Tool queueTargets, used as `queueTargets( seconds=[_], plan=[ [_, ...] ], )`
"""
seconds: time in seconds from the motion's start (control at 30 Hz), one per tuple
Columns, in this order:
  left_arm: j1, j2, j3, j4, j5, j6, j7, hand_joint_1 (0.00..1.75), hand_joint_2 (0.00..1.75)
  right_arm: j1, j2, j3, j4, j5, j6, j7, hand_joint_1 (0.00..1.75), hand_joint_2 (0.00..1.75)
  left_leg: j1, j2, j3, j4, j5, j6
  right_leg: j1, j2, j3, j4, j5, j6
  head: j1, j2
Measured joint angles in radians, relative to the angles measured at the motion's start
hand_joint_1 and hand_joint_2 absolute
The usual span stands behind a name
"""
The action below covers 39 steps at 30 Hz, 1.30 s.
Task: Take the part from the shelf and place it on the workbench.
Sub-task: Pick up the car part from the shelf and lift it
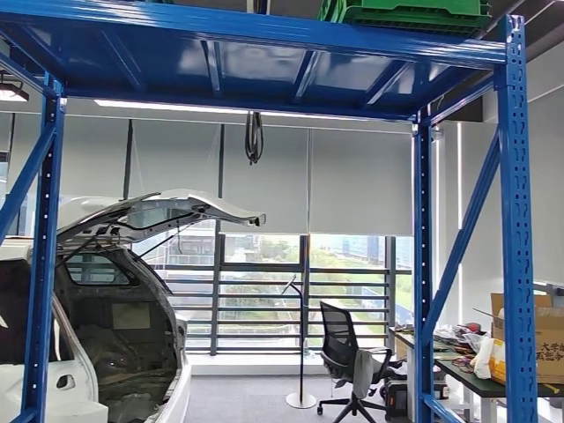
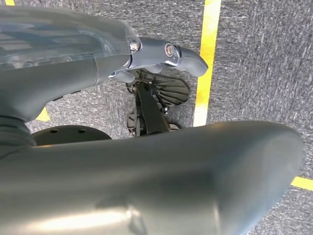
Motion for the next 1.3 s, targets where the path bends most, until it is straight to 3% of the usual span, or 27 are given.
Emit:
queueTargets(
  seconds=[0.3, 0.4, 0.47, 0.57, 0.6, 0.63, 0.7, 0.77, 0.8, 0.93, 1.0, 1.07, 1.1, 1.13, 1.17, 1.23, 1.3],
  plan=[
    [-0.002, 0.000, -0.005, 0.000, 0.000, -0.001, -0.004, 0.00, 0.00, -0.011, 0.002, 0.005, 0.018, -0.005, 0.006, 0.007, 0.00, 0.00, -0.005, 0.000, -0.001, 0.005, 0.000, 0.002, -0.005, 0.000, 0.000, -0.002, 0.004, 0.006, 0.000, 0.000],
    [-0.003, 0.000, -0.005, 0.001, 0.000, -0.001, -0.004, 0.00, 0.00, -0.012, 0.002, 0.006, 0.019, -0.006, 0.006, 0.007, 0.00, 0.00, -0.003, 0.004, 0.003, -0.006, 0.004, 0.011, -0.007, -0.002, 0.000, 0.000, 0.000, 0.013, 0.000, 0.000],
    [-0.004, 0.000, -0.006, 0.002, 0.000, -0.001, -0.005, 0.00, 0.00, -0.014, 0.002, 0.004, 0.020, -0.008, 0.006, 0.007, 0.00, 0.00, 0.002, 0.010, 0.009, -0.017, 0.010, 0.019, -0.007, -0.007, -0.022, 0.048, -0.033, 0.016, 0.000, 0.000],
    [-0.004, 0.000, -0.006, 0.002, 0.000, -0.001, -0.006, 0.00, 0.00, -0.013, 0.002, 0.004, 0.023, -0.010, 0.008, 0.008, 0.00, 0.00, 0.002, 0.016, 0.010, -0.018, 0.009, 0.021, -0.009, -0.010, -0.109, 0.225, -0.111, 0.018, 0.000, 0.000],
    [-0.003, 0.000, -0.006, 0.003, 0.000, -0.001, -0.006, 0.00, 0.00, -0.012, 0.002, 0.005, 0.024, -0.010, 0.009, 0.008, 0.00, 0.00, 0.003, 0.016, 0.011, -0.018, 0.008, 0.020, -0.010, -0.011, -0.128, 0.259, -0.114, 0.020, 0.000, 0.000],
    [-0.003, -0.001, -0.006, 0.003, 0.000, 0.000, -0.006, 0.00, 0.00, -0.011, 0.002, 0.005, 0.024, -0.011, 0.010, 0.008, 0.00, 0.00, 0.004, 0.016, 0.012, -0.018, 0.006, 0.017, -0.011, -0.012, -0.130, 0.258, -0.100, 0.022, 0.000, 0.000],
    [-0.003, -0.002, -0.006, 0.003, 0.001, -0.001, -0.005, 0.00, 0.00, -0.011, 0.002, 0.004, 0.024, -0.012, 0.010, 0.008, 0.00, 0.00, 0.007, 0.016, 0.021, -0.017, -0.002, 0.007, -0.015, -0.017, -0.080, 0.149, -0.032, 0.026, 0.000, 0.000],
    [-0.003, -0.002, -0.007, 0.004, 0.001, -0.001, -0.002, 0.00, 0.00, -0.012, 0.002, 0.004, 0.025, -0.012, 0.011, 0.008, 0.00, 0.00, 0.006, 0.016, 0.028, -0.016, -0.012, -0.007, -0.013, -0.021, -0.026, 0.040, 0.005, 0.022, 0.000, 0.000],
    [-0.003, -0.001, -0.007, 0.005, 0.001, 0.000, 0.000, 0.00, 0.00, -0.012, 0.002, 0.003, 0.025, -0.013, 0.011, 0.008, 0.00, 0.00, 0.005, 0.016, 0.030, -0.016, -0.015, -0.014, -0.011, -0.021, -0.015, 0.016, 0.005, 0.016, 0.000, 0.000],
    [-0.004, -0.001, -0.008, 0.006, 0.001, 0.002, 0.012, 0.00, 0.00, -0.008, 0.002, 0.002, 0.021, -0.013, 0.011, 0.008, 0.00, 0.00, 0.010, 0.016, 0.034, -0.008, -0.032, -0.033, -0.006, -0.017, -0.003, 0.008, -0.009, -0.016, 0.001, 0.000],
    [-0.004, -0.002, -0.010, 0.007, 0.001, 0.007, 0.021, 0.00, 0.00, -0.006, 0.002, 0.000, 0.017, -0.013, 0.010, 0.008, 0.00, 0.00, 0.012, 0.016, -0.006, 0.076, -0.069, -0.037, -0.006, -0.018, 0.009, 0.005, -0.017, -0.030, 0.001, 0.000],
    [-0.001, -0.003, -0.013, 0.007, 0.001, 0.012, 0.027, 0.00, 0.00, -0.002, 0.002, 0.000, 0.016, -0.013, 0.010, 0.008, 0.00, 0.00, 0.012, 0.016, -0.091, 0.219, -0.114, -0.036, -0.001, -0.018, 0.022, 0.005, -0.029, -0.038, 0.000, 0.000],
    [0.002, -0.003, -0.014, 0.008, 0.001, 0.014, 0.029, 0.00, 0.00, 0.001, 0.002, 0.000, 0.016, -0.013, 0.010, 0.008, 0.00, 0.00, 0.011, 0.016, -0.128, 0.269, -0.119, -0.035, 0.001, -0.017, 0.030, 0.005, -0.036, -0.040, 0.000, 0.000],
    [0.004, -0.003, -0.015, 0.008, 0.001, 0.014, 0.031, 0.00, 0.00, 0.003, 0.002, 0.000, 0.016, -0.013, 0.010, 0.008, 0.00, 0.00, 0.010, 0.016, -0.150, 0.286, -0.104, -0.033, 0.003, -0.015, 0.040, 0.005, -0.044, -0.040, 0.000, 0.000],
    [0.006, -0.003, -0.015, 0.008, 0.002, 0.015, 0.031, 0.00, 0.00, 0.004, 0.002, 0.000, 0.016, -0.013, 0.010, 0.008, 0.00, 0.00, 0.009, 0.016, -0.153, 0.263, -0.069, -0.029, 0.004, -0.013, 0.051, 0.005, -0.053, -0.039, 0.000, 0.000],
    [0.006, -0.002, -0.016, 0.009, 0.002, 0.015, 0.031, 0.00, 0.00, 0.004, 0.002, -0.001, 0.015, -0.013, 0.009, 0.008, 0.00, 0.00, 0.004, 0.015, -0.118, 0.148, 0.018, -0.018, 0.005, -0.009, 0.079, 0.004, -0.074, -0.035, 0.000, 0.000],
    [0.005, -0.002, -0.016, 0.010, 0.002, 0.014, 0.031, 0.00, 0.00, 0.003, 0.002, -0.001, 0.013, -0.013, 0.008, 0.008, 0.00, 0.00, -0.004, 0.015, -0.080, 0.059, 0.050, -0.009, 0.004, -0.006, 0.096, 0.002, -0.091, -0.025, 0.001, 0.000]
  ],
)
